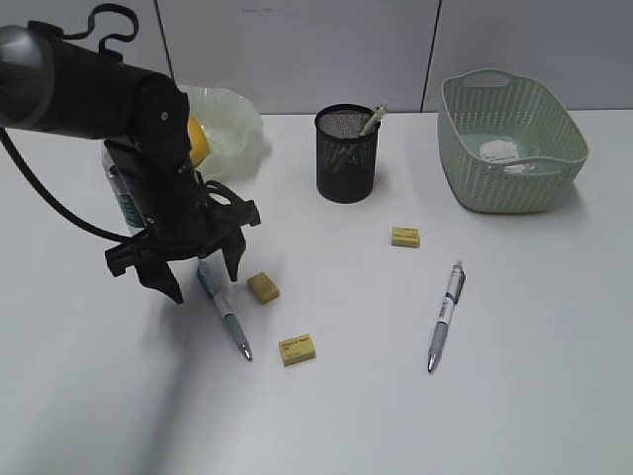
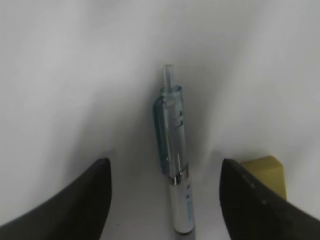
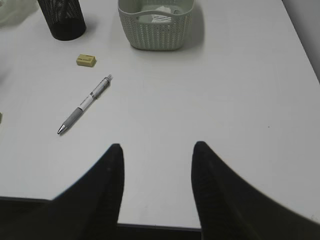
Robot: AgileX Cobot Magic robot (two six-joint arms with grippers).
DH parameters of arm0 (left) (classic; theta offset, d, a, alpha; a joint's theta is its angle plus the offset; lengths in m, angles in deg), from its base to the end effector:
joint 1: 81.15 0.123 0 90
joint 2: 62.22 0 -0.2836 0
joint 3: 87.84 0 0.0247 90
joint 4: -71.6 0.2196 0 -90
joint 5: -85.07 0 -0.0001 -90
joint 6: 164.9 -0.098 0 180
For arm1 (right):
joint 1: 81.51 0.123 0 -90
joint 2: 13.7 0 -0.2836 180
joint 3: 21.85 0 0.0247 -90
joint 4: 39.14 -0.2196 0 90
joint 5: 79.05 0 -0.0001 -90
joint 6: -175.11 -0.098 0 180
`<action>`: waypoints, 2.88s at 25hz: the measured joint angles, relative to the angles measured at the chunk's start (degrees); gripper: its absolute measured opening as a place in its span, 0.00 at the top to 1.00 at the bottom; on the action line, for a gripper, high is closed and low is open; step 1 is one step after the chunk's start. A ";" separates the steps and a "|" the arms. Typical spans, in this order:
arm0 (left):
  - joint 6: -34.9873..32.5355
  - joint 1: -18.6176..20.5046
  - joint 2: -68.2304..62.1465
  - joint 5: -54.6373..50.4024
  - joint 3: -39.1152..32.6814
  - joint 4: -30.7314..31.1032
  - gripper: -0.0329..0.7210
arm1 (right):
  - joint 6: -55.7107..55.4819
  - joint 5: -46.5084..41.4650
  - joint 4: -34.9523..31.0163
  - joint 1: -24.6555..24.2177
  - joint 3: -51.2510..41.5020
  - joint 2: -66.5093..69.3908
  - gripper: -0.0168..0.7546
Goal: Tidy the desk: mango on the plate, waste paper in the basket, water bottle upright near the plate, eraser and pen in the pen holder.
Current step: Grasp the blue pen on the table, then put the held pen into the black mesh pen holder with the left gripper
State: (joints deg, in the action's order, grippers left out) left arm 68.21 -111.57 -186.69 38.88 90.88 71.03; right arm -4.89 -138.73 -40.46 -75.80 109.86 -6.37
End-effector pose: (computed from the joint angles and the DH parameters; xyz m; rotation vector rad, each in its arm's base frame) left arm 0.3160 -0.1863 0.1515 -0.6071 2.9768 -0.1512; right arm -0.0255 -0.0006 0.2616 -0.1013 2.0108 0.0909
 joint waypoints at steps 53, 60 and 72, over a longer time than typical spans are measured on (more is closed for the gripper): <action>-40.90 1.19 -4.38 -7.65 4.33 -7.78 0.77 | 0.00 0.00 0.00 0.00 0.00 0.00 0.51; -41.61 1.19 -4.08 -8.26 4.33 -8.01 0.77 | 0.00 0.00 0.00 0.00 0.00 0.00 0.51; -41.67 -0.04 3.97 -8.02 4.33 -7.97 0.77 | 0.00 0.00 0.00 0.00 0.00 0.00 0.51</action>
State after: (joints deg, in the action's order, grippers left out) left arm 26.53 -111.61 -182.71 30.85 95.21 63.06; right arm -4.89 -138.73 -40.46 -75.80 109.86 -6.37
